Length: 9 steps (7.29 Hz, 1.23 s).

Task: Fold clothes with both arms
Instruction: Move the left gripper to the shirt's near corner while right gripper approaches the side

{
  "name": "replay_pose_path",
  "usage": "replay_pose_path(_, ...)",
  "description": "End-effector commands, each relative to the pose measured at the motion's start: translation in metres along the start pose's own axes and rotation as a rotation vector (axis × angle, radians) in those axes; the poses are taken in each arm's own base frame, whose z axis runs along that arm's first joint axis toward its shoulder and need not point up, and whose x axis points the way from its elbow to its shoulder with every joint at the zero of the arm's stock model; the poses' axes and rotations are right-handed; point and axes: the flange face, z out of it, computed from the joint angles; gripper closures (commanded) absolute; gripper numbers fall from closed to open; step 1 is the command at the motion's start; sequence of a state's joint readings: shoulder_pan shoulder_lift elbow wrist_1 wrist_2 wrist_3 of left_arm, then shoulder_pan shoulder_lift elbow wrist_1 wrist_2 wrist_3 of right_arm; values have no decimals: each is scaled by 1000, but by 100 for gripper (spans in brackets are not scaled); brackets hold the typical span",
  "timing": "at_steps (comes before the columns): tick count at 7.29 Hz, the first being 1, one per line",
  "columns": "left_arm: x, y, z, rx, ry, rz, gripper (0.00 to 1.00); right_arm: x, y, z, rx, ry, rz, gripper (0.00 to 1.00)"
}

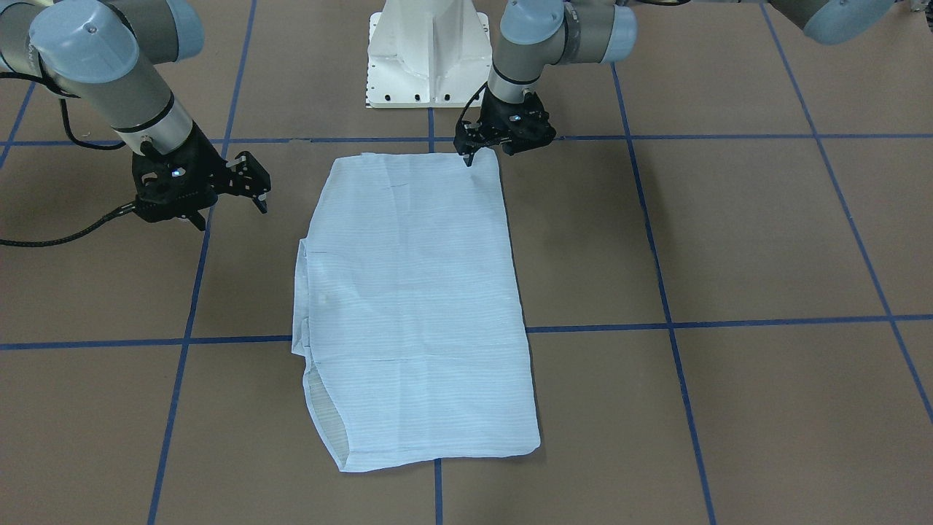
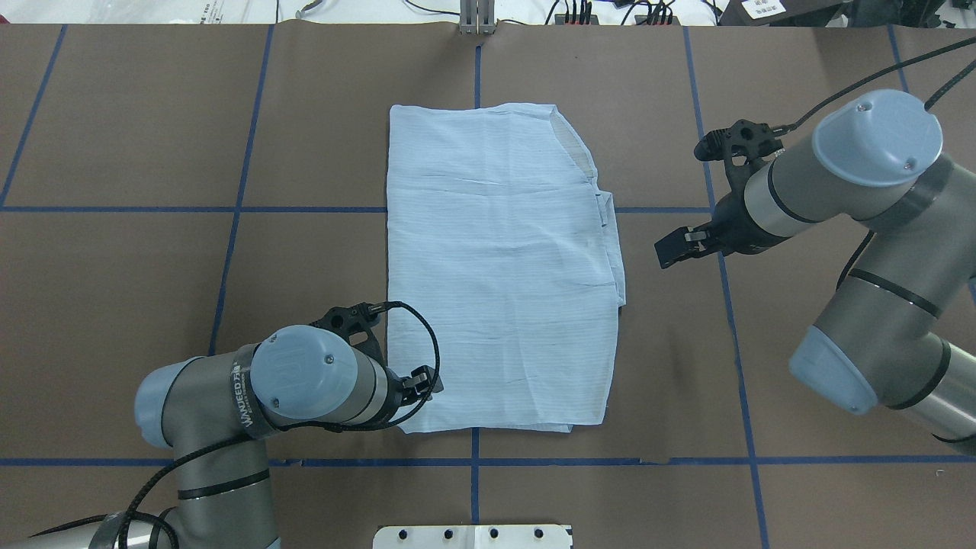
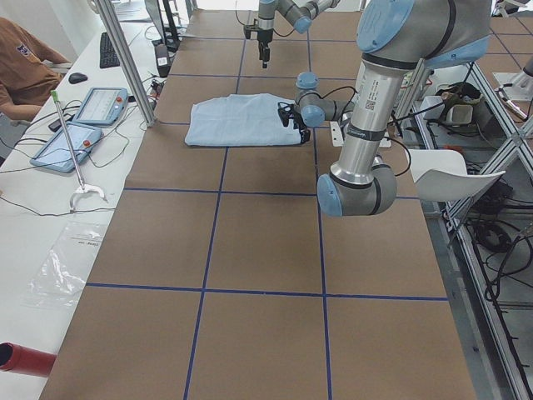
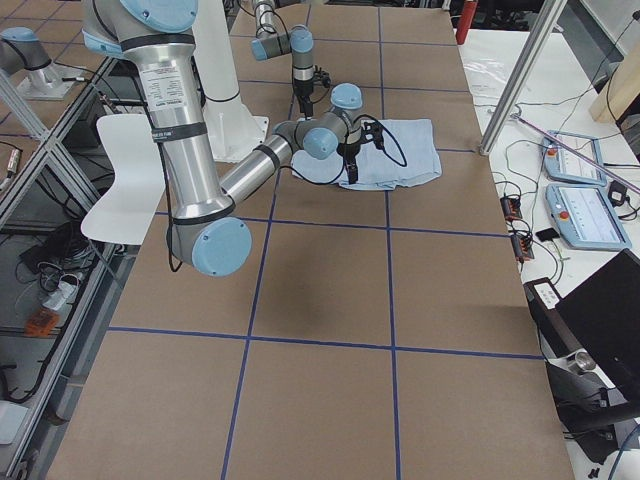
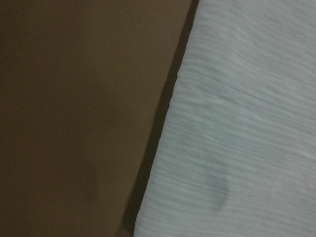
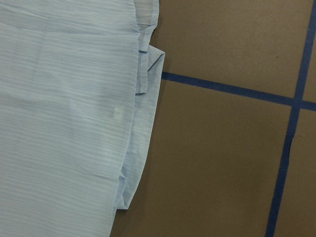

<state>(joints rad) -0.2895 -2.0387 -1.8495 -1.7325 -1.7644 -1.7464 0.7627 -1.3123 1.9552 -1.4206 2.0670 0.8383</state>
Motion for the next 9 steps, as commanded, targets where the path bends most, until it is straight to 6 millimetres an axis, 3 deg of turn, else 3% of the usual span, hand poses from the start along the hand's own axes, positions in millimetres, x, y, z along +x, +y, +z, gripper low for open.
replay_pose_path(1,0,13,6,-18,-9,14,19,-5,0,-1,3,-8,7,0)
replay_pose_path(3,2,16,7,-22,-7,16,36,-7,-1,-1,5,-7,5,0)
replay_pose_path(9,0,10,11,-12,-18,16,40,-9,-1,-2,3,-12,2,0)
